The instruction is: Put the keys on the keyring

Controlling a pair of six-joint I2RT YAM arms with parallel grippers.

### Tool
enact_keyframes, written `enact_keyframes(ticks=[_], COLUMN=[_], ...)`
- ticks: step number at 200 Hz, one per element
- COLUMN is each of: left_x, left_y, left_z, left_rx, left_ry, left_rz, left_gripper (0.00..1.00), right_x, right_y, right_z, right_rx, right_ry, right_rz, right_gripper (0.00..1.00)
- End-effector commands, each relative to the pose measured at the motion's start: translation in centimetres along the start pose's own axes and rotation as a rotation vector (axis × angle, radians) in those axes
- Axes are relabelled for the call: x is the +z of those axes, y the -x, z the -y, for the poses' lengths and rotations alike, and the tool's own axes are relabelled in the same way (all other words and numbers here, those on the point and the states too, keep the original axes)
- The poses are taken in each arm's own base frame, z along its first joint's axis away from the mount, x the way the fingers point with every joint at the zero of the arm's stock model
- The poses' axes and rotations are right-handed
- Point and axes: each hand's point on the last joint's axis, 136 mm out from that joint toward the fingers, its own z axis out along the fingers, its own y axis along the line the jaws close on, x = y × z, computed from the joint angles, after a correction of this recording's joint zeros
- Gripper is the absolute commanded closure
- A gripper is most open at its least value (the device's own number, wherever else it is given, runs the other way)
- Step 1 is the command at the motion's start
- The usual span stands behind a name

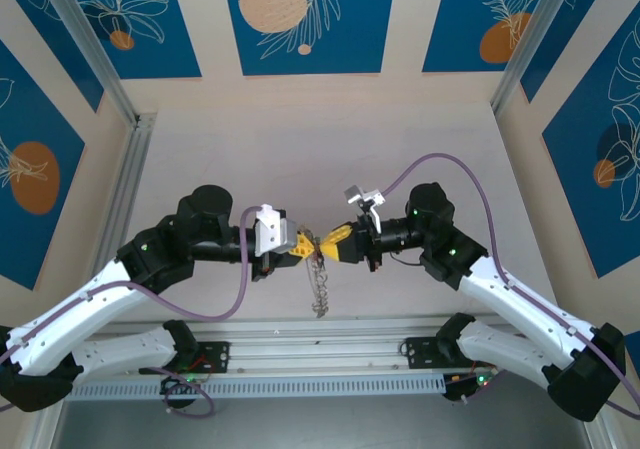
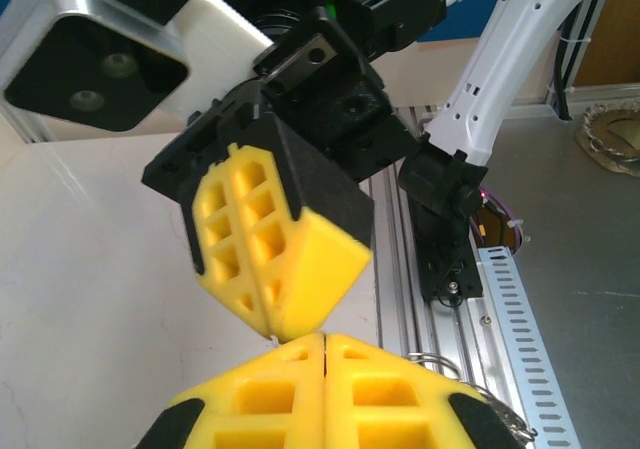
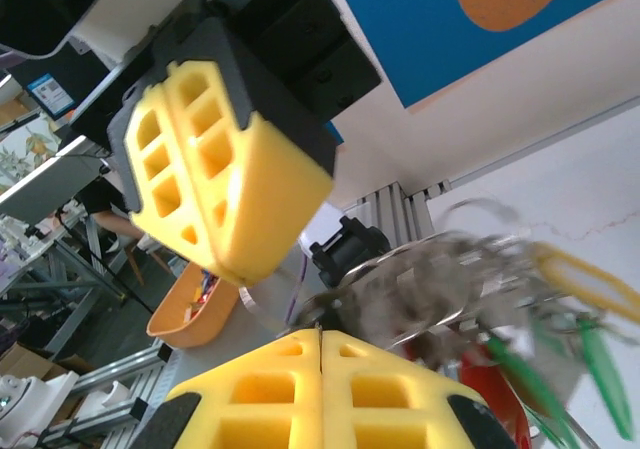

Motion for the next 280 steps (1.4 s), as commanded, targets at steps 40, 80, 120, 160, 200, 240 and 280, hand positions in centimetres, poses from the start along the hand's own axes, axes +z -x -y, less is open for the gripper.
enact_keyframes(ticks=[40,80,120,160,200,240,280], left_x=[-0.5,-0.6,-1.3,-1.7,-2.2,-2.4,-2.8], left_y=[1.4,1.0,-0.2,-1.3,-2.4,-3.1,-3.4], left_z=[0.1,-0.6,-0.9,-1.1,-1.4,-1.7,-1.9], left_rx=[0.048,0.038,0.012,-0.021,-0.046,-0.061,-0.066], left_ry=[0.005,0.055,0.105,0.139,0.186,0.213,0.235], left_rz=[0.057,0.035,0.018,0.008,-0.008,-0.025,-0.032], left_gripper=[1.0,1.0,1.0,1.0,1.0,1.0,1.0], right_x=[0.0,-0.7,-3.3,-4.5,-3.7,-3.0,-2.3], right_y=[-0.5,-1.4,-5.1,-11.9,-16.6,-20.4,-21.3], right_z=[0.4,3.3,8.7,14.4,17.1,18.8,20.3], right_rx=[0.026,0.108,0.316,0.613,0.755,0.858,0.852], right_ry=[0.0,-0.122,-0.341,-0.493,-0.528,-0.544,-0.58], right_rz=[-0.006,-0.012,-0.062,-0.193,-0.319,-0.448,-0.522], right_gripper=[1.0,1.0,1.0,1.0,1.0,1.0,1.0])
